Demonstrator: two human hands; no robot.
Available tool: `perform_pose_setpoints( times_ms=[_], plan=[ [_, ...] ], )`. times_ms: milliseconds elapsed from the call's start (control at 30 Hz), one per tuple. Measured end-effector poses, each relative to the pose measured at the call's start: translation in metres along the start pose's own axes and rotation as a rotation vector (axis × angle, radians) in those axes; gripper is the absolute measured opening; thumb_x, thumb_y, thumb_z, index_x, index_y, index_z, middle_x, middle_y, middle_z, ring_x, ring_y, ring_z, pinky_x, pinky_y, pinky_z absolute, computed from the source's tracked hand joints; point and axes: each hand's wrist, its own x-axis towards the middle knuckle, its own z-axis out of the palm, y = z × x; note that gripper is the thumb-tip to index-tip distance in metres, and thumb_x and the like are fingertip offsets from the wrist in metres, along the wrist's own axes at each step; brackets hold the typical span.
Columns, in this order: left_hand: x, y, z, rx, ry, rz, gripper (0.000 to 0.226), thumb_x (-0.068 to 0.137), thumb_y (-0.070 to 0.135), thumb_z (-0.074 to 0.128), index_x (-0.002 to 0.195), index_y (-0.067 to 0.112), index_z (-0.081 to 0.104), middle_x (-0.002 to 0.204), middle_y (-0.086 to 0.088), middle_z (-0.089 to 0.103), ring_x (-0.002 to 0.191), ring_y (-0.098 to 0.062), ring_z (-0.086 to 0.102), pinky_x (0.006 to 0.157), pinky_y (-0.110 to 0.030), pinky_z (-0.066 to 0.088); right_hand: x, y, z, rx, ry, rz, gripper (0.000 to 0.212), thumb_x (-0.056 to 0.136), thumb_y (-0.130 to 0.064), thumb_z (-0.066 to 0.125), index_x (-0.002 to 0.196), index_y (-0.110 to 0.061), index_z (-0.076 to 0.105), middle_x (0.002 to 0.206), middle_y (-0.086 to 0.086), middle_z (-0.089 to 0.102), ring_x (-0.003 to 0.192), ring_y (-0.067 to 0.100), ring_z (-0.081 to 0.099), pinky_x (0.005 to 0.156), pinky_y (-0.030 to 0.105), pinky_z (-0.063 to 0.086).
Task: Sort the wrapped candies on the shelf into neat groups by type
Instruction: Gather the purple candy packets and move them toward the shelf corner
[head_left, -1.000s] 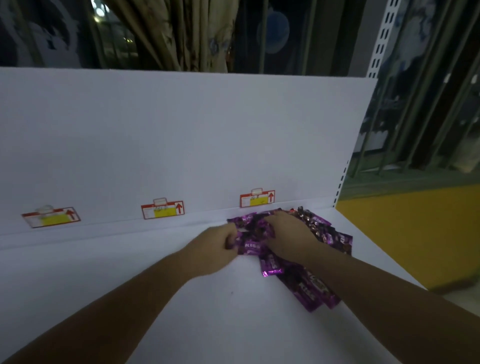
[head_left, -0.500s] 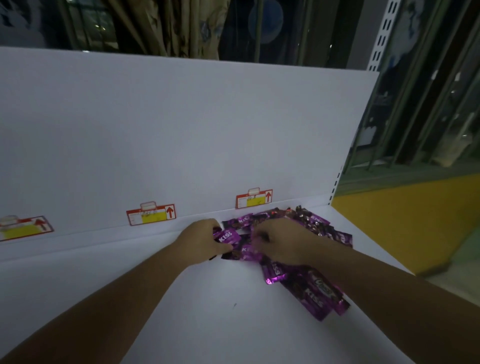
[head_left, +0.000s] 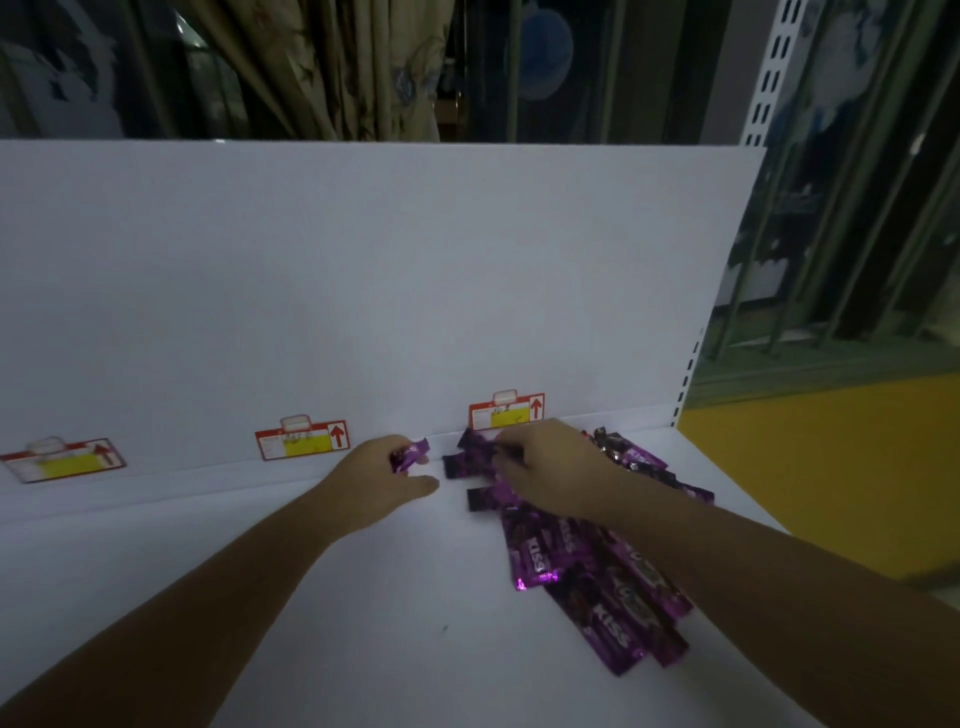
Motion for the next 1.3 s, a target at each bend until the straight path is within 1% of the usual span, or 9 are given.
perform_pose_setpoints(
  times_ms=[167,367,433,533,700,833,900,1100,1300],
  plan=[
    [0.017,0.033,0.026,-0.007,0.013,-0.053,0.029,0.079,0.033,0.068,0.061,0.018,0.052,0.056,0.001,0.048,0.051,-0.012,0.044,0.050,-0.023,0.033,0.003,0.035,-0.026,0.246,0.101,0.225,0.013,0.086,-0.021,0.057,0.096,-0.014,0.059,0.080,0.000,0.061,0.069,0.012,0.055,0.056,0.020,0.040],
    [0.035,0.063,0.061,0.144,-0.013,-0.067,0.040,0.069,0.060,0.068,0.079,0.022,0.063,0.073,0.002,0.065,0.066,-0.011,0.062,0.057,-0.030,0.051,0.000,0.056,-0.043,0.262,-0.027,0.402,0.011,0.076,-0.009,0.057,0.086,-0.013,0.061,0.075,0.002,0.060,0.070,0.017,0.055,0.058,0.024,0.042],
    [0.036,0.066,0.067,0.238,0.006,-0.060,0.042,0.064,0.063,0.069,0.071,0.023,0.058,0.066,0.004,0.061,0.058,-0.008,0.057,0.046,-0.023,0.042,0.001,0.057,-0.044,0.055,-0.112,0.346,0.007,0.082,-0.017,0.055,0.088,-0.016,0.059,0.076,-0.002,0.056,0.072,0.015,0.052,0.059,0.023,0.039],
    [0.037,0.065,0.069,0.186,-0.013,-0.061,0.027,0.068,0.048,0.072,0.072,0.022,0.063,0.066,0.005,0.062,0.059,-0.007,0.059,0.046,-0.018,0.038,0.004,0.054,-0.037,-0.274,-0.171,0.236,0.010,0.087,-0.028,0.052,0.084,-0.018,0.055,0.079,0.000,0.053,0.079,0.019,0.053,0.066,0.025,0.038],
    [0.036,0.058,0.055,-0.021,0.013,-0.113,0.019,0.073,0.023,0.072,0.090,0.015,0.066,0.078,-0.002,0.069,0.067,-0.012,0.068,0.061,-0.029,0.058,0.010,0.051,-0.020,-0.381,-0.263,0.255,0.040,0.081,-0.054,0.059,0.074,-0.016,0.051,0.065,-0.003,0.048,0.065,0.014,0.049,0.058,0.025,0.037],
    [0.029,0.051,0.047,-0.015,-0.028,-0.120,0.016,0.074,0.014,0.073,0.084,0.017,0.062,0.082,-0.004,0.067,0.073,-0.016,0.067,0.061,-0.028,0.057,0.013,0.051,-0.017,-0.342,-0.237,0.276,0.038,0.077,-0.045,0.065,0.060,-0.019,0.043,0.064,-0.002,0.047,0.058,0.010,0.044,0.054,0.024,0.035],
    [0.025,0.048,0.047,0.005,-0.026,-0.102,0.019,0.072,0.012,0.073,0.082,0.020,0.059,0.083,-0.003,0.065,0.073,-0.015,0.065,0.059,-0.025,0.055,0.014,0.051,-0.018,-0.315,-0.218,0.265,0.025,0.076,-0.039,0.062,0.066,-0.019,0.052,0.066,-0.003,0.051,0.060,0.010,0.048,0.052,0.022,0.036],
    [0.017,0.046,0.042,0.048,0.040,-0.046,0.021,0.072,0.010,0.069,0.077,0.023,0.053,0.078,0.000,0.060,0.068,-0.013,0.060,0.051,-0.017,0.042,0.016,0.051,-0.037,0.103,0.009,0.296,0.034,0.080,-0.045,0.054,0.058,-0.019,0.053,0.054,-0.003,0.053,0.051,0.010,0.050,0.047,0.023,0.033],
    [0.005,0.036,0.039,0.165,-0.019,-0.062,0.015,0.077,0.018,0.065,0.080,0.025,0.052,0.081,0.002,0.061,0.072,-0.013,0.058,0.056,-0.018,0.043,0.015,0.047,-0.052,0.782,0.024,0.432,0.022,0.082,-0.014,0.046,0.077,0.002,0.060,0.069,0.015,0.062,0.063,0.027,0.058,0.063,0.032,0.047]
  ],
)
